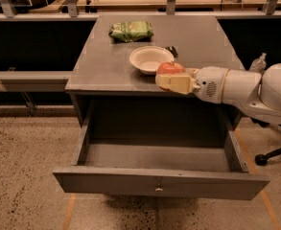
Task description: Place apple into top drawer
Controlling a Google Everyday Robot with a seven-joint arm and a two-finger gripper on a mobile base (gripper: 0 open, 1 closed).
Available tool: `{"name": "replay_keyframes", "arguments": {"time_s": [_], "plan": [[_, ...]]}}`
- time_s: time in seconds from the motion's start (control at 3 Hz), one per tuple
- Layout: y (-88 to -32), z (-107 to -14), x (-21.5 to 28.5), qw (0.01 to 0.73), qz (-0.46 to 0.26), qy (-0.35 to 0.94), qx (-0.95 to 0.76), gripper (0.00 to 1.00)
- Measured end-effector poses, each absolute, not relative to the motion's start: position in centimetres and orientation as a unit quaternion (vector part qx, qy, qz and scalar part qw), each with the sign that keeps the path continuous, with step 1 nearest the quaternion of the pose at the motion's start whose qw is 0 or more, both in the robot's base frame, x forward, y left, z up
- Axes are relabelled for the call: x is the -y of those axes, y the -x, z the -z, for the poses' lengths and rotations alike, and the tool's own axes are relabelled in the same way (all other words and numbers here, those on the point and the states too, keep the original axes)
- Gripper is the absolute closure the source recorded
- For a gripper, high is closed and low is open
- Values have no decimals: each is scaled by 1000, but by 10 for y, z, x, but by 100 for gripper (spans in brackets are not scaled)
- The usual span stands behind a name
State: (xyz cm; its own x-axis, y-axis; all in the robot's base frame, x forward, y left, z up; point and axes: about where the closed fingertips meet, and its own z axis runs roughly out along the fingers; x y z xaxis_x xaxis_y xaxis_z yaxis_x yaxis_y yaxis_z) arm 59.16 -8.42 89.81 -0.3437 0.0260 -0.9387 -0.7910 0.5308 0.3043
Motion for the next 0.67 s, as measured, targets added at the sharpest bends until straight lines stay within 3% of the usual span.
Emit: {"name": "replay_keyframes", "arguments": {"time_s": [0.67], "plan": [[-554, -852, 56, 452, -412, 334, -718, 100]]}}
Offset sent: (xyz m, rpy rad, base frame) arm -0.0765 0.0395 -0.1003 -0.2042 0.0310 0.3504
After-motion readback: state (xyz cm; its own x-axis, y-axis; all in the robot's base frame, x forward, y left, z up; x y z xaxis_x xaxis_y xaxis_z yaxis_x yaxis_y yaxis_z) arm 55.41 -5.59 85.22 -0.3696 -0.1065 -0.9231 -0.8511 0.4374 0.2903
